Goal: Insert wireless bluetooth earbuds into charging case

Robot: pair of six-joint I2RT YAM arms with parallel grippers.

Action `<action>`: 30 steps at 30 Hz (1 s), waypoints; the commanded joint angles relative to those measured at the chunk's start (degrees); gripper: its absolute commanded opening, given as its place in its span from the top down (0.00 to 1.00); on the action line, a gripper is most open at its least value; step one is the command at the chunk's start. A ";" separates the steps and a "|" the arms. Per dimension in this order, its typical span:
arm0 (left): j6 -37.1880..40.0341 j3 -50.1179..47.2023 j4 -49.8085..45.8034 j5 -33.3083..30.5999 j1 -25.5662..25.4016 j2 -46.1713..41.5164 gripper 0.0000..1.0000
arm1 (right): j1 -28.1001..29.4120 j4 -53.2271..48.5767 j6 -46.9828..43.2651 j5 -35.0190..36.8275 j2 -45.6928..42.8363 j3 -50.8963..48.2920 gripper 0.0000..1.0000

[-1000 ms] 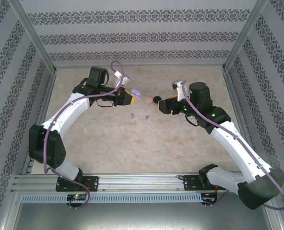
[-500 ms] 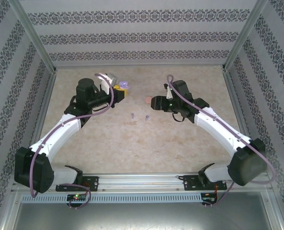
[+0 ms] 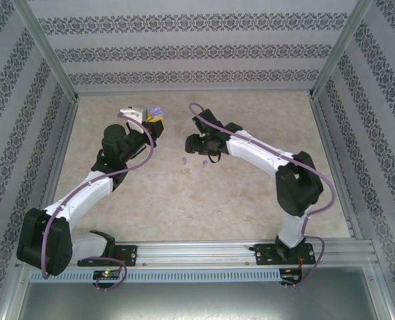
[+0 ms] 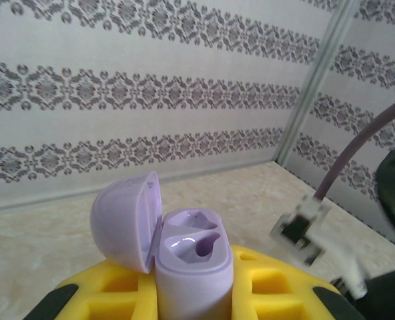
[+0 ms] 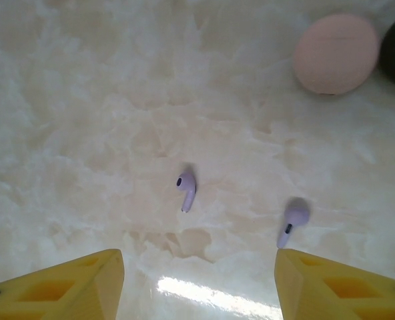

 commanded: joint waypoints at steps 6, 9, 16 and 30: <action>-2.02 -2.24 6.11 -5.51 0.09 -3.93 1.00 | 4.07 -9.96 -1.70 6.26 12.71 13.59 0.42; -1.91 -2.30 6.14 -4.92 0.18 -4.42 1.00 | 4.81 -11.95 -2.35 8.07 16.17 16.84 0.44; -2.29 -0.89 4.89 -2.28 0.27 -4.31 1.00 | 5.81 -14.21 -2.09 10.19 21.83 22.26 0.48; -3.87 -0.57 5.96 -1.25 0.22 -3.51 1.00 | 6.89 -20.26 2.38 13.53 30.13 32.60 0.61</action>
